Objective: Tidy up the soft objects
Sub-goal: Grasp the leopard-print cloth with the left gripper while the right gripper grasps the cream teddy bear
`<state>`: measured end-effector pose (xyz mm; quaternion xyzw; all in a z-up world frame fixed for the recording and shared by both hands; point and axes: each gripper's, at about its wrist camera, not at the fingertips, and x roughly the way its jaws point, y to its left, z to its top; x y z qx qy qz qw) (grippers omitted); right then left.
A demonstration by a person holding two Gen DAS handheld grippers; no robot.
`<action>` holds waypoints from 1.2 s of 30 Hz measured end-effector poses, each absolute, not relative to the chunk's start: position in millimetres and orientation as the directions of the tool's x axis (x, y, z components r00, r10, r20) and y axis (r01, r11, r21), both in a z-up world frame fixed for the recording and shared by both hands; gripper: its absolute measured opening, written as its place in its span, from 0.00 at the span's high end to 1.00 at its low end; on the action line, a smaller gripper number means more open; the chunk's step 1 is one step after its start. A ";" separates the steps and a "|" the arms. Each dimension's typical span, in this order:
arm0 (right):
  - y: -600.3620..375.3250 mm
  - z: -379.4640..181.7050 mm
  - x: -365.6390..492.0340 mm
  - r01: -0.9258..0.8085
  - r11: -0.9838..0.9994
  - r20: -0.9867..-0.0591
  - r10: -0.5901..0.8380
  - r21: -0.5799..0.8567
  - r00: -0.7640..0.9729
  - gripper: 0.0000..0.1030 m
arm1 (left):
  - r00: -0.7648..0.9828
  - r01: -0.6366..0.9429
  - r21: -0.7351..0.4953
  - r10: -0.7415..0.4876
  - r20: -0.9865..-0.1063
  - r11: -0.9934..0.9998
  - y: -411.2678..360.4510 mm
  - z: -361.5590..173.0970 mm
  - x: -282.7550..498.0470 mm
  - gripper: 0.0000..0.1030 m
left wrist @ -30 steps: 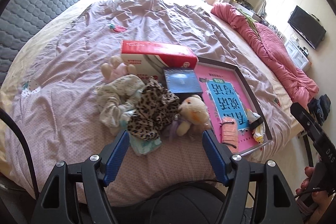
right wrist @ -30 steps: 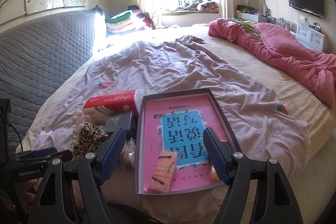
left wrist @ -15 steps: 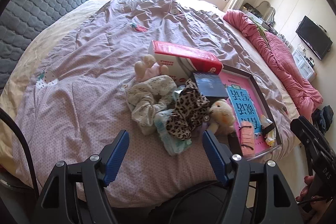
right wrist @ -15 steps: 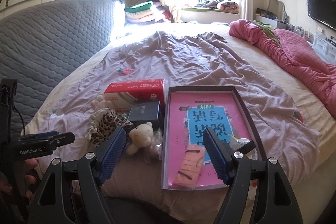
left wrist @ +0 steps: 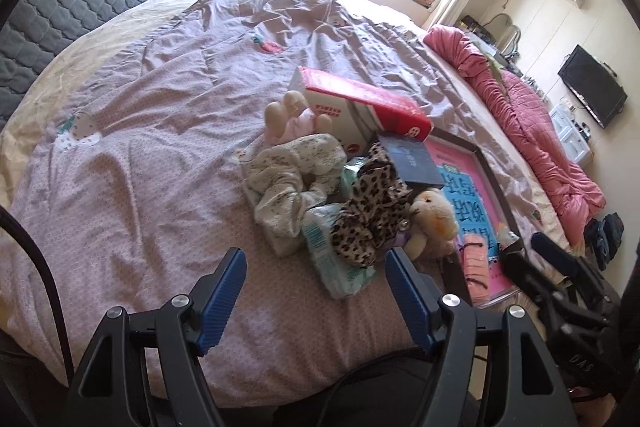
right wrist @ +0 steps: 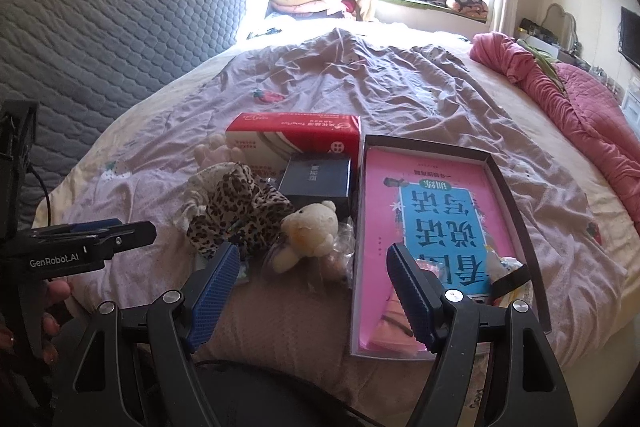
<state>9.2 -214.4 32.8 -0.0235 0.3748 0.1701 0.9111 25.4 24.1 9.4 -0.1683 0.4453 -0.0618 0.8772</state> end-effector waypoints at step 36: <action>-176.3 -33.0 76.6 -0.352 0.930 -0.760 0.155 -0.103 0.632 0.25 | 0.549 0.064 -0.331 -0.310 -0.776 0.941 -18.6 -31.5 89.9 0.83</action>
